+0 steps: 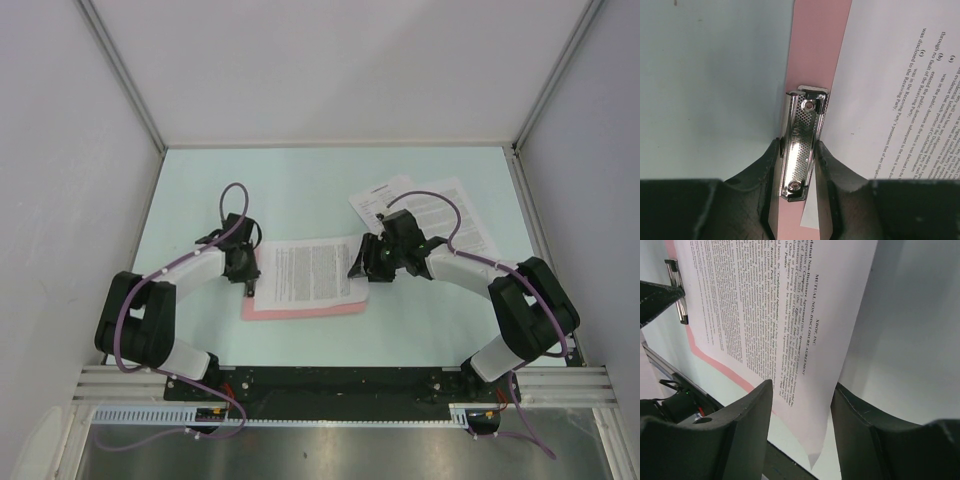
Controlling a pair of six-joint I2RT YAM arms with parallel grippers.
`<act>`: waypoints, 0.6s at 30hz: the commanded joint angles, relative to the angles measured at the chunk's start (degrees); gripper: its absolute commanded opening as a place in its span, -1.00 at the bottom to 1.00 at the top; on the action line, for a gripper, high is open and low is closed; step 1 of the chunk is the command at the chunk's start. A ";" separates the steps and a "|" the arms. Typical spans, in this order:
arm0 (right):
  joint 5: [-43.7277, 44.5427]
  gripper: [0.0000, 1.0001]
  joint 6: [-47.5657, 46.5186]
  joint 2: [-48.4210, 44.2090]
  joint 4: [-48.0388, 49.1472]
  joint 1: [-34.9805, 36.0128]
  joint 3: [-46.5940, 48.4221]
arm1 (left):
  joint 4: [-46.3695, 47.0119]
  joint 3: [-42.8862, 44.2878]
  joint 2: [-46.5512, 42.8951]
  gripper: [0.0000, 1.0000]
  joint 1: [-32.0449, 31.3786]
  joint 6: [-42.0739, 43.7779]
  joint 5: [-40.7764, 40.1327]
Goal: Put the files into the folder
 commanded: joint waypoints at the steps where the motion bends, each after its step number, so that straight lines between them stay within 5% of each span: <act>1: -3.88 0.06 7.39 -0.57 -2.18 0.54 1.43 | 4.00 -0.02 -2.05 -1.00 -1.94 -4.83 -1.12; 18: 1.05 -0.09 -5.78 -0.49 -4.92 0.89 1.96 | 6.73 -3.01 -3.28 -1.00 -2.73 -2.81 -2.27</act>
